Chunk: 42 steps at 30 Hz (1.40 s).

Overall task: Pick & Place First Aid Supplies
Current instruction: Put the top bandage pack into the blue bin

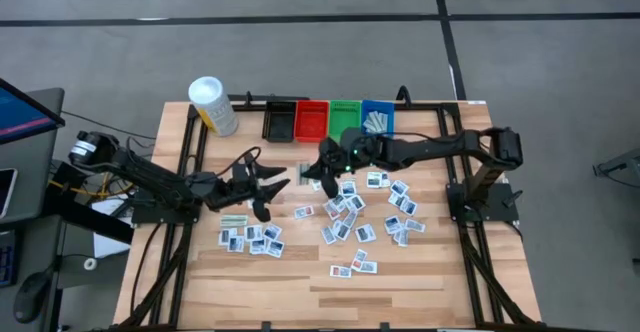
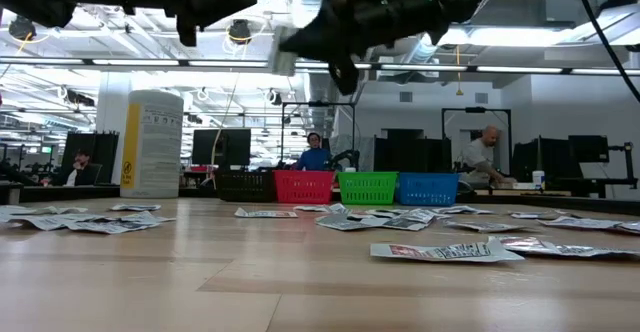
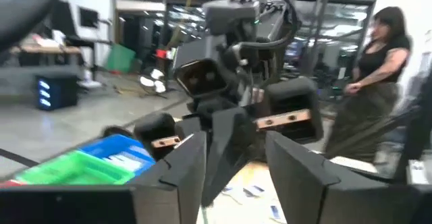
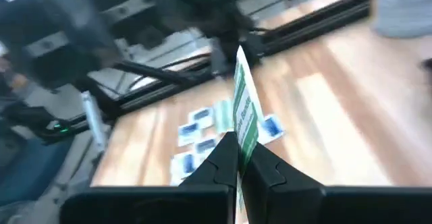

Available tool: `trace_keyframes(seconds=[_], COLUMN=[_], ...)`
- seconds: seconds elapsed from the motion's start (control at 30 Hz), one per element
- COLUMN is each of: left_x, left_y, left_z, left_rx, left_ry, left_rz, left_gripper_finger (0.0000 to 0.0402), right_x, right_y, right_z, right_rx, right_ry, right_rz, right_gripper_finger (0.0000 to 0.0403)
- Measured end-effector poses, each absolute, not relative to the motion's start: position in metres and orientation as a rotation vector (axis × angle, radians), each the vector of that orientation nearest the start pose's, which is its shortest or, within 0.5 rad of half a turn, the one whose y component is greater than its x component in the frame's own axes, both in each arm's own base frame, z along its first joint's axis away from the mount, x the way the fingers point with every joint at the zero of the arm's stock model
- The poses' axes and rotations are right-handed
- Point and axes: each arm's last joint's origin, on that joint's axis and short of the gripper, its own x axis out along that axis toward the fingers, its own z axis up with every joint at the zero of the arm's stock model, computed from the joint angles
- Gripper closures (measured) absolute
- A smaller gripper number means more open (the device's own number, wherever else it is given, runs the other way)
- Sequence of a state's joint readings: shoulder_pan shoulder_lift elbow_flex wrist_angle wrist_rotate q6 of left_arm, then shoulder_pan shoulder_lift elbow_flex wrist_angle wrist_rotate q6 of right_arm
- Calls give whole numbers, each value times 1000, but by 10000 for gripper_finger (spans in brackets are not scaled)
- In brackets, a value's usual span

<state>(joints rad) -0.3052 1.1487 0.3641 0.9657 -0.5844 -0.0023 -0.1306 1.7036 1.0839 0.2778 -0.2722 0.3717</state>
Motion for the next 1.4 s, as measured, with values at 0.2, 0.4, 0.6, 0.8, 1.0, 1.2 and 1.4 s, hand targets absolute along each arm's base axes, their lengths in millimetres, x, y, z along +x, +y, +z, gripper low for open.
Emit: trace_keyframes(seconds=[0.2,0.4,0.6,0.8,1.0,1.2,1.4], left_x=[201,194,188,184,184,184,184], left_y=[-56,-62,-63,-62,-62,-62,-62], left_z=[241,238,220,211,210,210,210], left_rx=[-30,-33,-135,-218,-235,-260,-274], left_ry=[-187,-177,-146,-139,-140,-144,-146], left_rz=[361,367,336,331,330,328,322], left_gripper_finger=[236,242,243,243,243,243,243], right_x=[350,292,230,200,198,201,199], right_y=[-76,-115,-142,-156,-166,-170,-170], right_z=[237,241,228,205,196,195,193], right_rx=[462,503,589,649,656,646,666], right_ry=[458,455,433,472,475,448,457], right_rz=[-87,-346,-606,-729,-763,-765,-824], right_gripper_finger=[403,403,403,403,403,377,306])
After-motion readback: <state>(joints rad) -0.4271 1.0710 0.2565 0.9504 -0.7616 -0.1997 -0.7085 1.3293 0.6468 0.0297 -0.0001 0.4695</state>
